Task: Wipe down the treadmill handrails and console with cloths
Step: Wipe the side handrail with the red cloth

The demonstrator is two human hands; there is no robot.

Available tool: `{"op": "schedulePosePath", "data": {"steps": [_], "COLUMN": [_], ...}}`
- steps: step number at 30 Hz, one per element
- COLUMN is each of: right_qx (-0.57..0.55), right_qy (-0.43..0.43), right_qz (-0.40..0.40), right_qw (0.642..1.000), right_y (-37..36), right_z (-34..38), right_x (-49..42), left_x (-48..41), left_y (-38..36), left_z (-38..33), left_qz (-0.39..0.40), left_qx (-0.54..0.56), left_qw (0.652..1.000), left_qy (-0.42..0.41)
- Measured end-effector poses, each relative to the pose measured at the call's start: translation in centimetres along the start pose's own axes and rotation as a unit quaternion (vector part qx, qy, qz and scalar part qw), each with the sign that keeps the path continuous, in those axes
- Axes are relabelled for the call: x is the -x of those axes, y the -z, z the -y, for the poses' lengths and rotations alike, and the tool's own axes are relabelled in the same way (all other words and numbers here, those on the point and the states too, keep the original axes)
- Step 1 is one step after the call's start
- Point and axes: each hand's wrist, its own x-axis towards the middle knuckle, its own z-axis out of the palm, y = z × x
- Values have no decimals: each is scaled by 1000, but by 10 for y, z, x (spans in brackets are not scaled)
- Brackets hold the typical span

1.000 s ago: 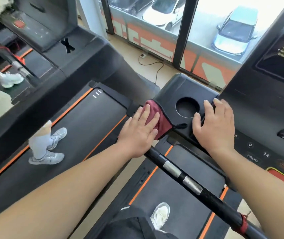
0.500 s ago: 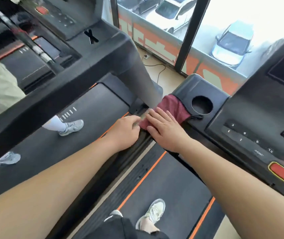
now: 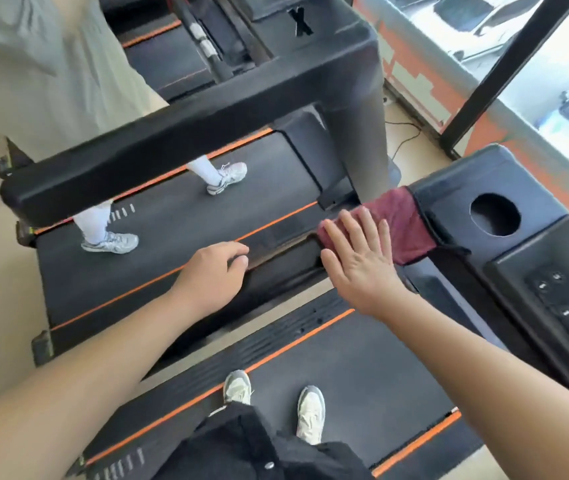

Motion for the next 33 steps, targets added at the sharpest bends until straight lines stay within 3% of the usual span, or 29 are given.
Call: {"op": "schedulePosePath", "data": {"steps": [3,5,9,12,16,20,24,28,33], "right_qx": [22,46,27,-31,-14,32,17,-11,-3], "right_qy": [102,112,-37,-72,52,111,10,-71,82], "right_qz": [39,38,10,-17,-40,-35,-50,-89,-108], "right_qw": [994,992,999,997,998,993,999,993,991], "right_y": [6,20,27,1,-35,-21,4,-15,-46], "right_z": [-14,-36,-38,7,43,16,-19,10,40], "right_x": [13,-1,-31,-17,19,6,-22,-14,20], "left_x": [17,27,44,57,73,67,60,53,46], "left_y": [-3,-5,0,7,6,-4,-3,2,10], "left_z": [8,15,25,25,28,30,30,27,18], "left_qz": [-27,-42,-75,-71,25,-15,-58,-42,10], "left_qx": [7,3,-1,4,-107,-131,-139,-159,-202], "left_qw": [1000,999,997,997,993,991,989,986,978], "left_qy": [-8,-16,9,33,31,11,6,15,55]}}
